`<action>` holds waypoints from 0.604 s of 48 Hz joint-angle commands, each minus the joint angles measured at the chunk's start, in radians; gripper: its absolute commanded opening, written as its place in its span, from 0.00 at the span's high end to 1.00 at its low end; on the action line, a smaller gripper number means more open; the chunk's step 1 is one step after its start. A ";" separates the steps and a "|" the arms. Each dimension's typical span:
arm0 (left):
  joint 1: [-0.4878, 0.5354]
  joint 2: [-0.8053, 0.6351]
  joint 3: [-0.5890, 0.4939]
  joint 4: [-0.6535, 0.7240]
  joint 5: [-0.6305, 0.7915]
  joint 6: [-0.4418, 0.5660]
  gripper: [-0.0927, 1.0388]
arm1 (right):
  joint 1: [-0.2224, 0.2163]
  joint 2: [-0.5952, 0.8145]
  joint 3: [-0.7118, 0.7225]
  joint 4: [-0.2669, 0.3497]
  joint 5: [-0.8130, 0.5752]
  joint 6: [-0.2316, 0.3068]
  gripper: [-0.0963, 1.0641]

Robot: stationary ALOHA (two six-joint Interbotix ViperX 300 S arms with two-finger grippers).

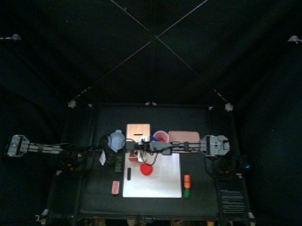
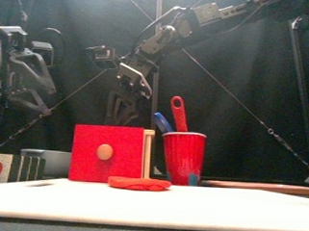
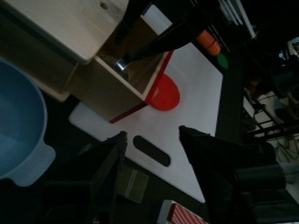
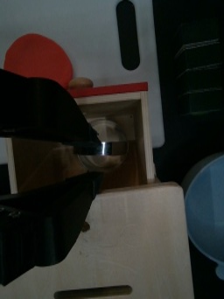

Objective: Get the cutter from the drawer then cut the dough then place the extra dough in the bowl
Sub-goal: Place the cutter on the board

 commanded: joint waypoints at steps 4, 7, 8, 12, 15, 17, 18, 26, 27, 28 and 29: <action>0.000 0.000 -0.011 -0.002 -0.008 0.000 0.15 | 0.000 -0.026 -0.023 0.003 -0.002 -0.002 0.31; 0.000 0.000 -0.011 -0.002 -0.008 0.000 0.15 | 0.000 -0.026 -0.025 0.005 0.000 -0.003 0.31; 0.000 0.000 -0.011 -0.002 -0.008 0.000 0.15 | 0.002 -0.026 -0.023 0.005 -0.002 -0.003 0.31; 0.000 0.000 -0.011 -0.002 -0.008 0.000 0.15 | 0.002 -0.025 -0.025 0.009 -0.002 -0.006 0.31; 0.000 0.000 -0.011 -0.002 -0.008 0.000 0.15 | 0.002 -0.025 -0.025 0.012 -0.002 -0.006 0.31; 0.000 0.000 -0.011 -0.002 -0.008 0.000 0.15 | 0.002 -0.025 -0.023 0.014 -0.002 -0.006 0.31; 0.000 0.000 -0.011 -0.002 -0.008 0.000 0.15 | 0.000 -0.025 -0.021 0.014 -0.002 -0.006 0.31; 0.000 0.000 -0.011 -0.002 -0.008 0.000 0.15 | -0.002 -0.012 -0.018 0.014 -0.002 -0.006 0.31; 0.000 0.000 -0.011 -0.002 -0.008 0.000 0.15 | 0.000 -0.011 -0.018 0.014 -0.002 -0.006 0.31; 0.000 0.000 -0.011 -0.002 -0.008 0.000 0.15 | -0.002 -0.009 -0.020 0.015 -0.002 -0.006 0.31; 0.000 0.000 -0.011 -0.002 -0.008 0.000 0.15 | 0.000 -0.008 -0.018 0.014 -0.002 -0.006 0.31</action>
